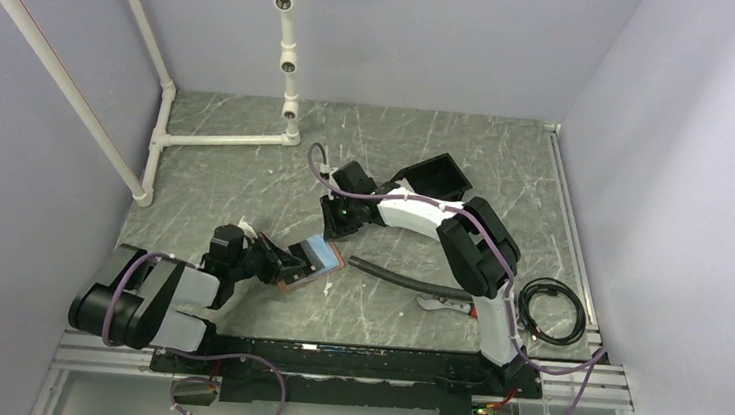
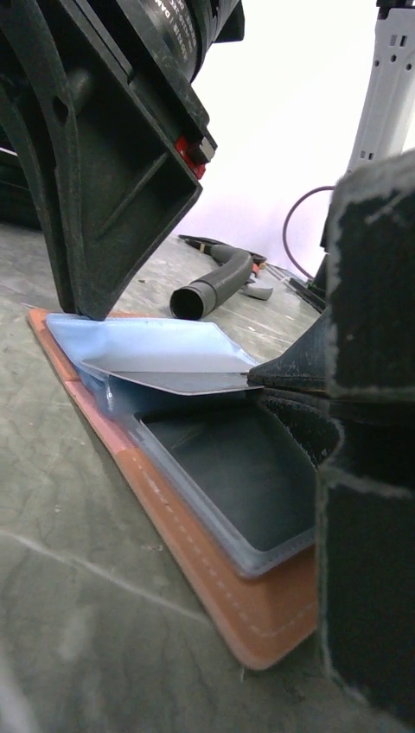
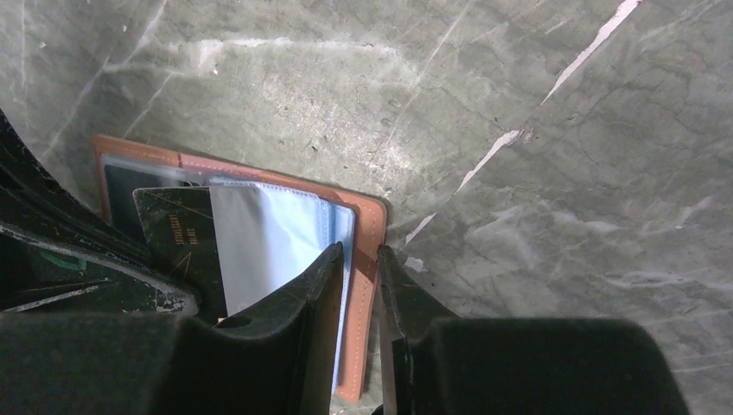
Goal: Put the credit cards into the card holder
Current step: Insert the credit card into the card holder.
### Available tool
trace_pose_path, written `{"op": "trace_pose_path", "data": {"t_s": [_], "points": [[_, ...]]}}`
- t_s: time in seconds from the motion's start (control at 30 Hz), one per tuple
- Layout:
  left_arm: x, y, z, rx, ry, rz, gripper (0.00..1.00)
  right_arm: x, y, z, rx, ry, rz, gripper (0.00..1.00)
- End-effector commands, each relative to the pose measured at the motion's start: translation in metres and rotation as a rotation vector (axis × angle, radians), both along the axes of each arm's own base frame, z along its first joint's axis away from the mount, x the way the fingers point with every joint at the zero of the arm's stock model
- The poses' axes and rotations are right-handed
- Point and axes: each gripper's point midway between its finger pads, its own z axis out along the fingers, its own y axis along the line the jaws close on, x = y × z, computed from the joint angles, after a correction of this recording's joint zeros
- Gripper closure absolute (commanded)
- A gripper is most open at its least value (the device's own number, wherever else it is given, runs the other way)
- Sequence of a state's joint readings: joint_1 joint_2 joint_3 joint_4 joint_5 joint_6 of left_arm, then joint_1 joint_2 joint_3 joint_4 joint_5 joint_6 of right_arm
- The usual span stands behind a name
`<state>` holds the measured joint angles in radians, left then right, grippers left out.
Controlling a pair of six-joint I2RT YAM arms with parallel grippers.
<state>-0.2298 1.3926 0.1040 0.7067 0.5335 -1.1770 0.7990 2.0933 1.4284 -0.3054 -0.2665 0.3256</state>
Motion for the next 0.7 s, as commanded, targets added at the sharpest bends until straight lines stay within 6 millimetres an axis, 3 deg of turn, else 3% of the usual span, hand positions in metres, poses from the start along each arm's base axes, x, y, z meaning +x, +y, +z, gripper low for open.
{"op": "trace_pose_path", "data": {"t_s": [0.0, 0.17, 0.27, 0.43, 0.53, 0.67], "points": [[0.021, 0.019, -0.003, 0.091, -0.053, 0.135, 1.0, -0.068, -0.028, -0.07, -0.156, 0.238, 0.039, 0.75], [0.021, 0.008, 0.0, 0.08, -0.062, 0.077, 1.0, -0.059, -0.033, -0.052, -0.119, 0.245, 0.043, 0.71], [0.014, 0.005, -0.01, 0.089, 0.015, 0.049, 1.0, -0.063, -0.029, -0.041, -0.054, 0.292, 0.079, 0.66], [0.001, 0.002, -0.018, 0.125, 0.109, -0.02, 0.79, -0.071, -0.022, -0.036, 0.014, 0.326, 0.095, 0.6], [0.004, 0.002, -0.011, 0.148, 0.097, -0.031, 0.65, -0.074, -0.018, -0.04, 0.032, 0.346, 0.095, 0.61], [0.02, -0.01, 0.004, 0.178, 0.047, -0.066, 0.62, -0.076, -0.014, -0.043, 0.056, 0.373, 0.089, 0.63]]}}
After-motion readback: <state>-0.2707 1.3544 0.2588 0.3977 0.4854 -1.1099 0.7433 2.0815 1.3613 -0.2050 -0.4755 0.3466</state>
